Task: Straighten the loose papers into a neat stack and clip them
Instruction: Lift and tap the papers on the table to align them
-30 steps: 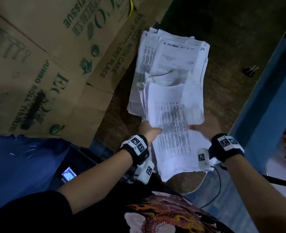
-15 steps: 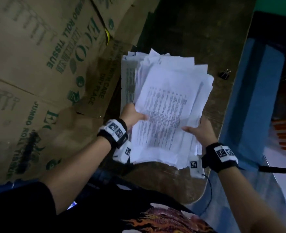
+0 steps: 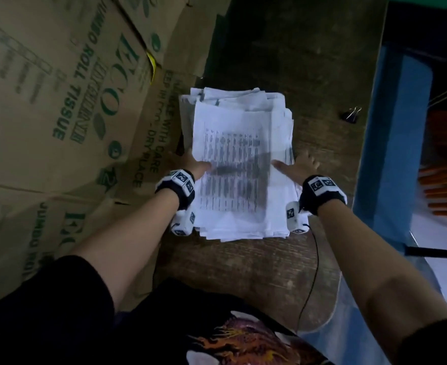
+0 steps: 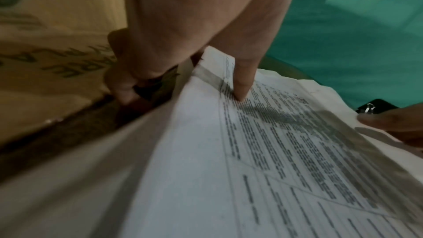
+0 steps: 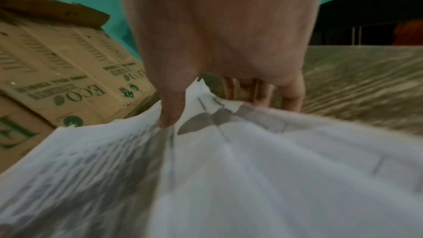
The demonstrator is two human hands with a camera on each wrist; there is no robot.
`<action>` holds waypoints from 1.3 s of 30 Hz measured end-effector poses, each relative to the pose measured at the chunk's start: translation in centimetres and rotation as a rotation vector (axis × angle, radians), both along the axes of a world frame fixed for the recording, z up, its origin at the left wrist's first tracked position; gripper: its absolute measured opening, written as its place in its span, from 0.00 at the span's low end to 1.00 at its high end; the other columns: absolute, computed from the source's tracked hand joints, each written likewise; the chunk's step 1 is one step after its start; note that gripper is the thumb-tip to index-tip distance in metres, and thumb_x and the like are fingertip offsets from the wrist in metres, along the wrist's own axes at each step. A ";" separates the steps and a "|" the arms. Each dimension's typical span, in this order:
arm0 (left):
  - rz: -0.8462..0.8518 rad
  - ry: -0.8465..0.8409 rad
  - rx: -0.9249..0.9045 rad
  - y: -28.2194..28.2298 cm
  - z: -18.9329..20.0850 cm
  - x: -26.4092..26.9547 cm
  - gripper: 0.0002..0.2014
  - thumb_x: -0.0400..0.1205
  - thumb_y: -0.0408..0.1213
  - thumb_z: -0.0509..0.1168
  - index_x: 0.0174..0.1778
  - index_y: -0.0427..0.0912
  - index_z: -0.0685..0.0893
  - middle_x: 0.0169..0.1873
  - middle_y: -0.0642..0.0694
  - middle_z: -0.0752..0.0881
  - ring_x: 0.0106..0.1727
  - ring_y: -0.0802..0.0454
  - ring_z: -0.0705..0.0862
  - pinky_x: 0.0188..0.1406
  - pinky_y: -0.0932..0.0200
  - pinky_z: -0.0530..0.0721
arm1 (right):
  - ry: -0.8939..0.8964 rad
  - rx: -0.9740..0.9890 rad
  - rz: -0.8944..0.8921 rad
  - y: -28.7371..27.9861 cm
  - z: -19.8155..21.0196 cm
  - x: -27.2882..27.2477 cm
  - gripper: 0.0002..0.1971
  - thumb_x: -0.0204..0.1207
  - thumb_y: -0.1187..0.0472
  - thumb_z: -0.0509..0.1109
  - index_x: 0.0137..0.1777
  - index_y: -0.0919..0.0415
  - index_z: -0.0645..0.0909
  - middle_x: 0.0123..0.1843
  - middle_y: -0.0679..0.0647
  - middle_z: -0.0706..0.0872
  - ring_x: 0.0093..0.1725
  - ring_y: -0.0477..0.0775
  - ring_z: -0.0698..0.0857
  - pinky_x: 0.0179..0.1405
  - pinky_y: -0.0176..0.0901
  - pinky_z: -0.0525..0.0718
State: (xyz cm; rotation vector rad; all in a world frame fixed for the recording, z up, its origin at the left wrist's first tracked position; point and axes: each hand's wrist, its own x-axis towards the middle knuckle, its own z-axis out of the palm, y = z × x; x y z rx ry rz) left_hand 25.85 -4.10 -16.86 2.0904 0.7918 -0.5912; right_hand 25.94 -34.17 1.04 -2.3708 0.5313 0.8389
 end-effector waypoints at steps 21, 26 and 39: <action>-0.145 0.111 -0.213 -3.6 17.2 -4.7 0.41 0.75 0.40 0.75 0.80 0.35 0.62 0.78 0.37 0.68 0.78 0.41 0.69 0.76 0.52 0.68 | 0.149 0.297 -0.234 -0.2 0.4 -5.2 0.47 0.65 0.58 0.84 0.81 0.65 0.62 0.79 0.59 0.71 0.75 0.62 0.73 0.73 0.56 0.74; -0.083 0.025 -0.412 -4.9 17.3 -6.9 0.34 0.71 0.21 0.74 0.73 0.38 0.71 0.66 0.39 0.82 0.68 0.42 0.80 0.68 0.51 0.76 | -0.008 0.270 -0.240 -0.5 2.2 -8.1 0.39 0.66 0.68 0.82 0.75 0.72 0.68 0.72 0.64 0.77 0.68 0.62 0.79 0.69 0.56 0.77; -0.055 -0.790 -0.666 -6.7 30.1 -6.8 0.24 0.68 0.22 0.78 0.53 0.52 0.85 0.47 0.66 0.90 0.54 0.65 0.87 0.50 0.68 0.85 | -0.824 0.693 -0.320 -3.5 13.7 -10.1 0.16 0.70 0.77 0.75 0.58 0.69 0.83 0.51 0.55 0.90 0.52 0.48 0.89 0.47 0.37 0.88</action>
